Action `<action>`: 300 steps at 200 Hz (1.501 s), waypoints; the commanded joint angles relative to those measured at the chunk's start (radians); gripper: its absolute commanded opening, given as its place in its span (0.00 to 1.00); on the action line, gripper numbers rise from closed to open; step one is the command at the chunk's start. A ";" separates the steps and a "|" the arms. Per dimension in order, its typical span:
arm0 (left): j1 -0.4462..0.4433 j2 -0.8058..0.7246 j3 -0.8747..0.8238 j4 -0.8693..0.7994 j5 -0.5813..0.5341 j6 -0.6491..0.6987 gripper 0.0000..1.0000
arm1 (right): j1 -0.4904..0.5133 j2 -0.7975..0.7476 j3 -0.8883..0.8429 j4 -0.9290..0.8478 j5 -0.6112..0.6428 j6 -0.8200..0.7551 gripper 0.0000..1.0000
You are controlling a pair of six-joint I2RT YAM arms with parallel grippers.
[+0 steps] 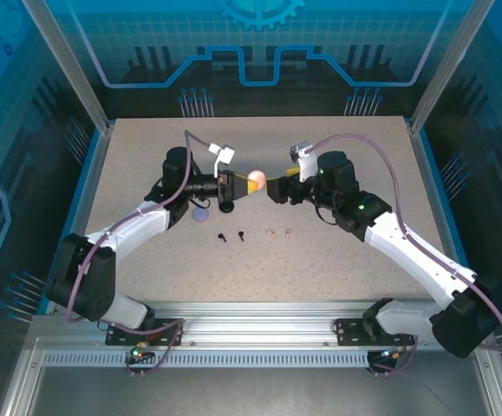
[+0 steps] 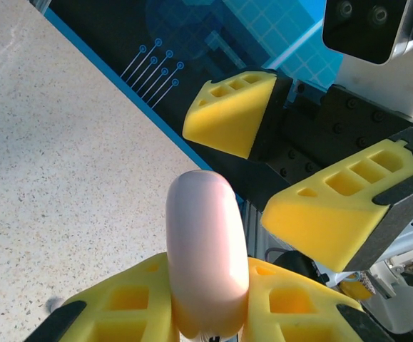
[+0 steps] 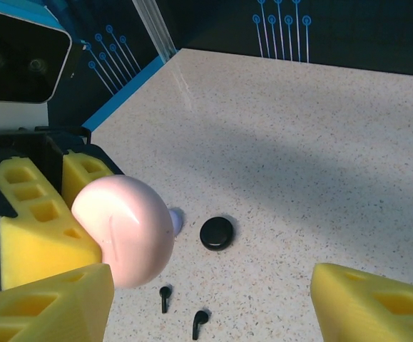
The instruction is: Insert the wireless bluetooth earbuds into the charging case
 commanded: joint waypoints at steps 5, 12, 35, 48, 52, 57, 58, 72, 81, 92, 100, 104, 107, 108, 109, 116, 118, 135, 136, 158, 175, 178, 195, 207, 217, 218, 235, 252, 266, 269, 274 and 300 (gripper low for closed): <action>0.012 0.016 0.038 -0.014 0.032 -0.007 0.00 | -0.007 0.020 0.019 0.049 -0.007 0.032 0.74; 0.012 0.019 0.041 -0.018 0.032 -0.006 0.00 | -0.005 0.026 0.022 0.049 -0.009 0.033 0.74; 0.011 0.026 0.049 -0.021 0.032 -0.005 0.00 | 0.002 0.038 0.029 0.055 -0.014 0.034 0.73; 0.012 0.029 0.054 -0.022 0.034 -0.004 0.00 | 0.005 0.046 0.034 0.055 -0.016 0.032 0.73; 0.011 0.031 0.056 -0.022 0.034 -0.005 0.00 | 0.006 0.048 0.034 0.056 -0.018 0.032 0.73; 0.011 0.033 0.058 -0.024 0.035 -0.006 0.00 | 0.007 0.050 0.035 0.058 -0.021 0.030 0.73; 0.011 0.033 0.058 -0.024 0.035 -0.005 0.00 | 0.008 0.051 0.034 0.058 -0.021 0.030 0.73; 0.011 0.040 0.065 -0.025 0.038 -0.007 0.00 | 0.011 0.056 0.036 0.060 -0.027 0.028 0.73; 0.012 0.040 0.068 -0.025 0.041 -0.006 0.00 | 0.013 0.059 0.036 0.059 -0.024 0.028 0.73; 0.011 0.042 0.071 -0.025 0.043 -0.007 0.00 | 0.013 0.066 0.036 0.057 -0.024 0.026 0.72; 0.011 0.043 0.074 -0.025 0.044 -0.008 0.00 | 0.013 0.071 0.039 0.054 -0.024 0.026 0.72; 0.012 0.043 0.073 -0.023 0.046 -0.008 0.00 | 0.014 0.074 0.042 0.052 -0.022 0.025 0.72; 0.012 0.044 0.073 -0.022 0.047 -0.009 0.00 | 0.014 0.077 0.045 0.049 -0.021 0.025 0.72; 0.012 0.043 0.073 -0.021 0.047 -0.009 0.00 | 0.014 0.078 0.046 0.048 -0.021 0.024 0.72; 0.012 0.043 0.073 -0.020 0.047 -0.010 0.00 | 0.013 0.078 0.046 0.047 -0.020 0.023 0.72; 0.011 0.043 0.074 -0.021 0.049 -0.012 0.00 | 0.013 0.084 0.048 0.046 -0.017 0.023 0.72; 0.011 0.043 0.075 -0.021 0.050 -0.013 0.00 | 0.014 0.085 0.049 0.046 -0.015 0.023 0.72; 0.011 0.039 0.073 -0.018 0.057 -0.014 0.00 | 0.013 0.101 0.060 0.034 0.005 0.023 0.72; 0.011 0.039 0.073 -0.018 0.058 -0.013 0.00 | 0.012 0.102 0.061 0.033 0.008 0.024 0.71; 0.011 0.030 0.067 -0.008 0.064 -0.017 0.00 | -0.007 0.122 0.063 0.020 0.037 0.038 0.70; 0.011 0.022 0.066 -0.004 0.070 -0.019 0.00 | -0.034 0.125 0.047 0.018 0.051 0.058 0.69; 0.012 0.020 0.066 -0.004 0.070 -0.018 0.00 | -0.040 0.125 0.043 0.017 0.050 0.060 0.69; 0.011 0.016 0.067 -0.002 0.069 -0.019 0.00 | -0.068 0.116 0.021 0.021 0.039 0.079 0.68; 0.010 0.015 0.067 -0.002 0.069 -0.020 0.00 | -0.081 0.095 0.003 0.030 0.020 0.088 0.68; 0.011 0.015 0.067 -0.002 0.069 -0.017 0.00 | -0.086 0.068 -0.014 0.045 0.005 0.091 0.68; 0.011 0.016 0.067 -0.002 0.069 -0.017 0.00 | -0.087 0.064 -0.017 0.047 0.004 0.091 0.68; 0.011 0.016 0.066 -0.001 0.068 -0.017 0.00 | -0.095 0.015 -0.041 0.060 -0.024 0.097 0.68; 0.012 0.018 0.063 0.006 0.069 -0.019 0.00 | -0.106 -0.019 -0.051 0.073 -0.070 0.105 0.68; 0.011 0.023 0.063 0.007 0.069 -0.020 0.00 | -0.111 -0.030 -0.047 0.081 -0.128 0.106 0.68; 0.011 0.024 0.063 0.007 0.069 -0.021 0.00 | -0.110 -0.030 -0.045 0.083 -0.137 0.104 0.68; 0.011 0.025 0.063 0.010 0.069 -0.021 0.00 | -0.110 -0.031 -0.040 0.083 -0.151 0.105 0.68; 0.011 0.032 0.061 0.027 0.070 -0.032 0.00 | -0.096 -0.020 -0.010 0.081 -0.171 0.116 0.69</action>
